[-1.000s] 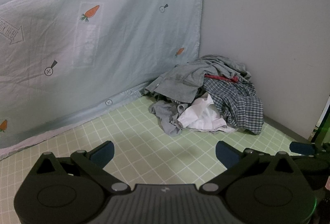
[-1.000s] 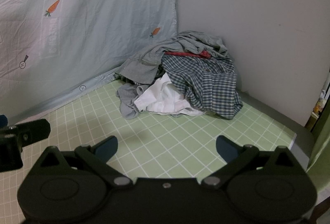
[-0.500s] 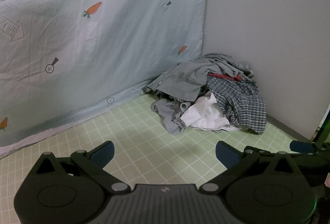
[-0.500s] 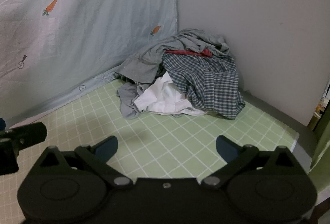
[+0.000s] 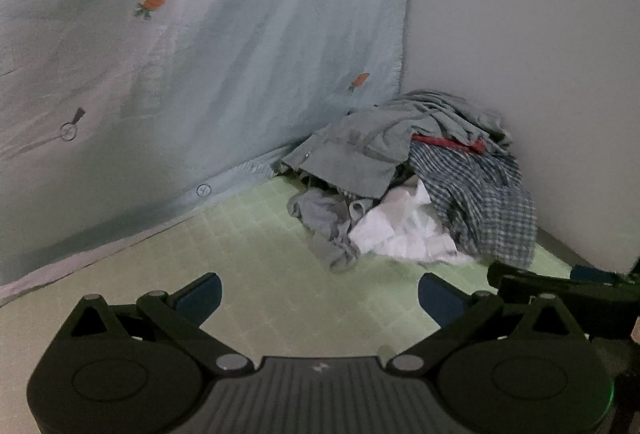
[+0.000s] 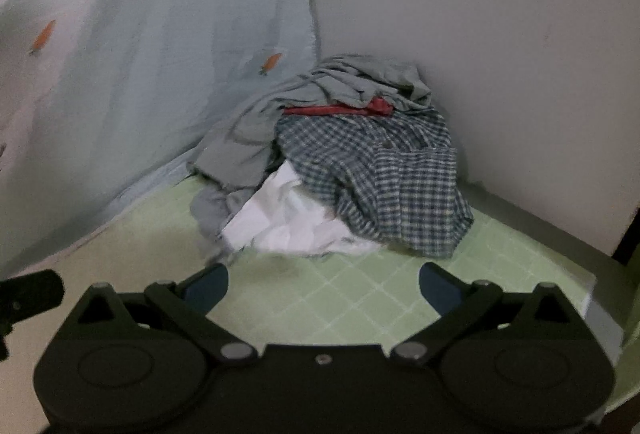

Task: Fold clothes
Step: 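Reach into the pile and grasp the grey hoodie with both grippers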

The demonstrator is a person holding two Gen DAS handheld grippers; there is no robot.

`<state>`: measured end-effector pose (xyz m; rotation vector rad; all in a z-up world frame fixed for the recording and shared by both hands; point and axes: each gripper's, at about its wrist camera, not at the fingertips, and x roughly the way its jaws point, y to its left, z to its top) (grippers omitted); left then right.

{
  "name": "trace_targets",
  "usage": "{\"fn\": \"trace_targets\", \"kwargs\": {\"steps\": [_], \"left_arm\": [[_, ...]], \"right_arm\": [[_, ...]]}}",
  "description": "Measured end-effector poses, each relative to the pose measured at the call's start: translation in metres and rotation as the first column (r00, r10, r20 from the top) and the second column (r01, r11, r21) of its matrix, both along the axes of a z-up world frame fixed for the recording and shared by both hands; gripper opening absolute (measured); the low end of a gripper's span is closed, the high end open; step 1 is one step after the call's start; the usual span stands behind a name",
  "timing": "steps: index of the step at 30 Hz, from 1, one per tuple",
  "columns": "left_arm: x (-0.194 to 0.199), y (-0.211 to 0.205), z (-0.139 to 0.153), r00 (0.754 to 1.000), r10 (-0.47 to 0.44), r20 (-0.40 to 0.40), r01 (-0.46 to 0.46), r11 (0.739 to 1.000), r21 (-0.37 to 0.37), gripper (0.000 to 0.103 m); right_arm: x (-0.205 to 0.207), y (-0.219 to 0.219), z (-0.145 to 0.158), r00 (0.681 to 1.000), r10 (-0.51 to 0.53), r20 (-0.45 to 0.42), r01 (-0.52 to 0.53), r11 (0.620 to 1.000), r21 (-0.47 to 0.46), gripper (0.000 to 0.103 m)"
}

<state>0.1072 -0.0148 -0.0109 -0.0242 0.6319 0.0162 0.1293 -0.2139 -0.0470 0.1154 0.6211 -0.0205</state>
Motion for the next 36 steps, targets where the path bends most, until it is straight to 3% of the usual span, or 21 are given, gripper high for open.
{"fn": "trace_targets", "kwargs": {"steps": [5, 13, 18, 22, 25, 26, 27, 28, 29, 30, 31, 32, 36], "left_arm": [[0.091, -0.008, -0.002, 1.000, -0.021, -0.009, 0.021, 1.000, -0.006, 0.103], [0.237, -0.020, -0.005, 0.998, -0.054, -0.024, 0.053, 0.998, -0.017, 0.103], [0.311, -0.006, -0.033, 0.996, -0.076, -0.052, 0.071, 0.994, -0.080, 0.102], [0.355, 0.014, -0.062, 0.990, -0.088, -0.112, 0.060, 0.970, -0.235, 0.095], [0.372, 0.022, -0.083, 0.980, -0.128, -0.149, 0.055, 0.908, -0.416, 0.075], [0.371, 0.023, -0.086, 0.982, -0.125, -0.145, 0.049, 0.897, -0.440, 0.068], [0.367, 0.022, -0.086, 0.983, -0.133, -0.127, 0.064, 0.895, -0.441, 0.065], [0.362, 0.019, -0.085, 0.985, -0.134, -0.107, 0.075, 0.898, -0.434, 0.053], [0.357, 0.017, -0.084, 0.986, -0.135, -0.095, 0.082, 0.899, -0.431, 0.039], [0.353, 0.016, -0.081, 0.987, -0.137, -0.087, 0.088, 0.902, -0.423, 0.032], [0.351, 0.015, -0.077, 0.988, -0.132, -0.080, 0.088, 0.908, -0.410, 0.023], [0.348, 0.014, -0.073, 0.989, -0.127, -0.074, 0.088, 0.914, -0.396, 0.020], [0.326, 0.023, -0.046, 0.997, -0.075, -0.021, 0.062, 0.925, -0.374, 0.016]], "right_arm": [[0.086, -0.016, 0.001, 1.000, 0.023, 0.022, -0.022, 0.999, -0.023, 0.103], [0.256, -0.056, 0.021, 0.986, 0.044, 0.158, -0.022, 0.991, -0.135, 0.103], [0.336, -0.051, 0.017, 0.984, 0.051, 0.173, -0.017, 0.982, -0.188, 0.103], [0.376, -0.050, 0.009, 0.987, 0.071, 0.147, -0.051, 0.989, -0.140, 0.103], [0.396, -0.053, 0.002, 0.996, 0.055, 0.066, -0.051, 0.997, -0.056, 0.102], [0.397, -0.053, 0.002, 0.996, 0.056, 0.063, -0.054, 0.998, -0.037, 0.097], [0.395, -0.052, 0.003, 0.995, 0.070, 0.071, -0.068, 0.997, -0.041, 0.086], [0.392, -0.049, 0.004, 0.993, 0.081, 0.086, -0.077, 0.995, -0.056, 0.078], [0.389, -0.047, 0.006, 0.991, 0.088, 0.099, -0.080, 0.994, -0.078, 0.054], [0.385, -0.043, 0.008, 0.992, 0.071, 0.107, -0.057, 0.990, -0.127, 0.034], [0.382, -0.042, 0.008, 0.992, 0.063, 0.111, -0.045, 0.986, -0.159, 0.025], [0.378, -0.043, 0.012, 0.990, 0.068, 0.122, -0.050, 0.988, -0.146, 0.016], [0.352, -0.047, 0.036, 0.981, 0.046, 0.190, -0.019, 0.990, -0.138, 0.012]]}}
